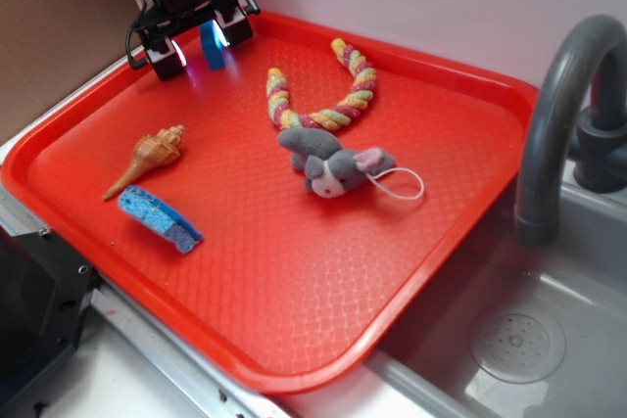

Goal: Grab the blue block.

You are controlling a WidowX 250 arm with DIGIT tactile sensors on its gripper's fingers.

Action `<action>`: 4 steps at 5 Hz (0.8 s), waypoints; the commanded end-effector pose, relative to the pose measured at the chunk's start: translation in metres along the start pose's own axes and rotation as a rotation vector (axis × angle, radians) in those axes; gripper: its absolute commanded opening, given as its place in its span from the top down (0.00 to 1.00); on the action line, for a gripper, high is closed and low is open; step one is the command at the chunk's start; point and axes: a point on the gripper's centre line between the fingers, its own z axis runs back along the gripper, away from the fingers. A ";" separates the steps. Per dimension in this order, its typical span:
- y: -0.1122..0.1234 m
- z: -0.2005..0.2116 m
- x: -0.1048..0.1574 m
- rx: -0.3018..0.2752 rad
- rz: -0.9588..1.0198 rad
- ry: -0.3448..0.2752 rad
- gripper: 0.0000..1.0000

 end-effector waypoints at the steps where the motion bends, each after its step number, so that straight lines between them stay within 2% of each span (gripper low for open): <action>1: 0.006 0.007 0.000 -0.025 -0.032 -0.026 1.00; 2: 0.006 0.014 -0.003 -0.036 -0.040 -0.025 1.00; 3: 0.003 0.063 -0.010 -0.012 -0.124 -0.037 1.00; 4: 0.001 0.122 -0.033 -0.072 -0.257 0.052 1.00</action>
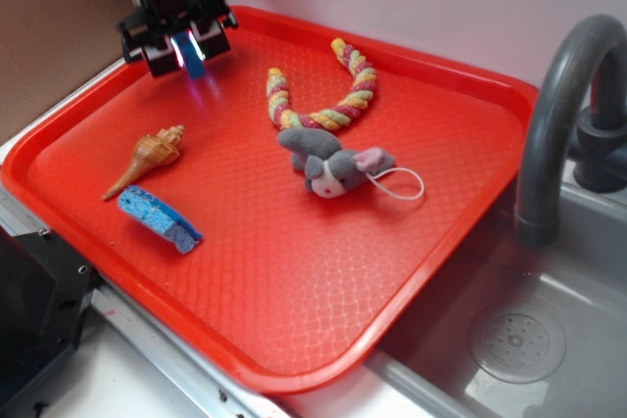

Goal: Grab the blue block.

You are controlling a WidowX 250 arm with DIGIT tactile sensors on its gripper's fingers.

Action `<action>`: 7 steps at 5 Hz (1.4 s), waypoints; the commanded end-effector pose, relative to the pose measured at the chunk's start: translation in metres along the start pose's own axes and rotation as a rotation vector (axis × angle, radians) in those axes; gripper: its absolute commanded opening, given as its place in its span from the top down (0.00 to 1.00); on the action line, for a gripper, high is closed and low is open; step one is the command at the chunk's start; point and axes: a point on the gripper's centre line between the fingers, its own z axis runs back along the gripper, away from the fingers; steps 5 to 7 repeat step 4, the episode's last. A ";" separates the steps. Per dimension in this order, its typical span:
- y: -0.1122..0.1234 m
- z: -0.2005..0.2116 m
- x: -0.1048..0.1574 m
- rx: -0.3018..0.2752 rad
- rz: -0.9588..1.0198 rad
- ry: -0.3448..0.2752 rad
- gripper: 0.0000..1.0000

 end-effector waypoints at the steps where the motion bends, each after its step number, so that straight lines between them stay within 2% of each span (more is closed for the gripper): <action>1: 0.002 0.127 -0.036 -0.191 -0.241 0.057 1.00; 2: 0.012 0.174 -0.061 -0.257 -0.330 0.126 1.00; 3: 0.043 0.221 -0.090 -0.320 -0.454 0.175 1.00; 4: 0.054 0.221 -0.090 -0.275 -0.489 0.281 1.00; 7: 0.054 0.221 -0.090 -0.275 -0.489 0.281 1.00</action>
